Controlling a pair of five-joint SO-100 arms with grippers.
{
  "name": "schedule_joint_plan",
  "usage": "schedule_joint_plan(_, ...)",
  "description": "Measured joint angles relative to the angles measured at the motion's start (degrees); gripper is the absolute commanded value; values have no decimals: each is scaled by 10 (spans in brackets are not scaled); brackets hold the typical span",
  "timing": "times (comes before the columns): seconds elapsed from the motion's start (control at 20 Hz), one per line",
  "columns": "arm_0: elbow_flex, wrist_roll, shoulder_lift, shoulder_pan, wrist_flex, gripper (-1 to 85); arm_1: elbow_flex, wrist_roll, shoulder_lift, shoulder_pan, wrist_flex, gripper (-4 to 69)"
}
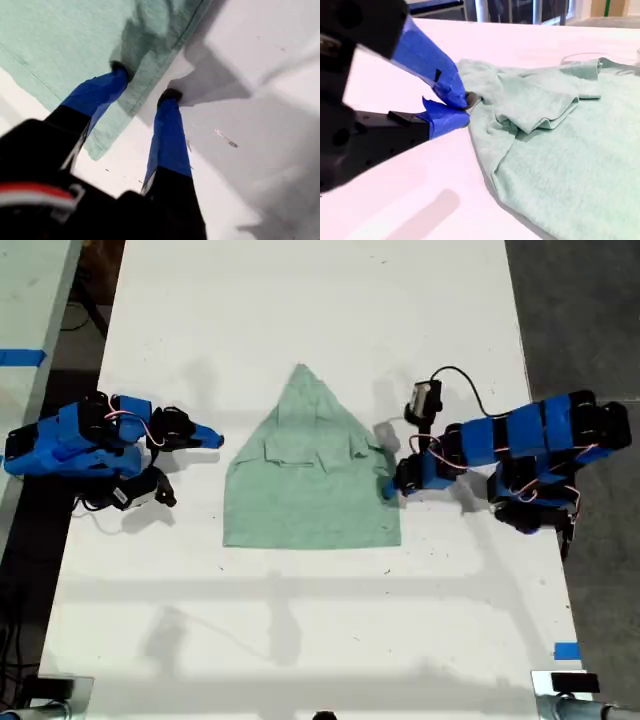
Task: Fold t shirt
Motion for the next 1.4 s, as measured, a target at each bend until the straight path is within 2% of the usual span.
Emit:
schedule_joint_plan(0.05,0,0,0,0,0,0,-9,0,-17,-2,-1,133)
schedule_joint_plan(0.1,0,0,0,0,0,0,-17,0,-31,-2,-4,90)
schedule_joint_plan(0.15,0,0,0,0,0,0,-21,0,-42,-3,-11,-16)
schedule_joint_plan(0.4,0,0,0,0,0,0,-24,-1,-60,-3,-35,-15)
schedule_joint_plan(0.45,0,0,0,0,0,0,-29,-1,-51,-2,-26,-15)
schedule_joint_plan(0.6,0,0,0,0,0,0,-78,-1,-48,4,61,-15)
schedule_joint_plan(0.8,0,0,0,0,0,0,-283,-30,-147,-13,135,-15)
schedule_joint_plan(1.1,0,0,0,0,0,0,-662,-79,-449,-46,185,-15)
schedule_joint_plan(1.2,0,0,0,0,0,0,-734,-84,-515,-48,187,-15)
schedule_joint_plan(1.25,0,0,0,0,0,0,-739,-85,-523,-49,187,18)
schedule_joint_plan(1.35,0,0,0,0,0,0,-739,-86,-526,-49,187,144)
schedule_joint_plan(1.4,0,0,0,0,0,0,-739,-86,-526,-49,187,170)
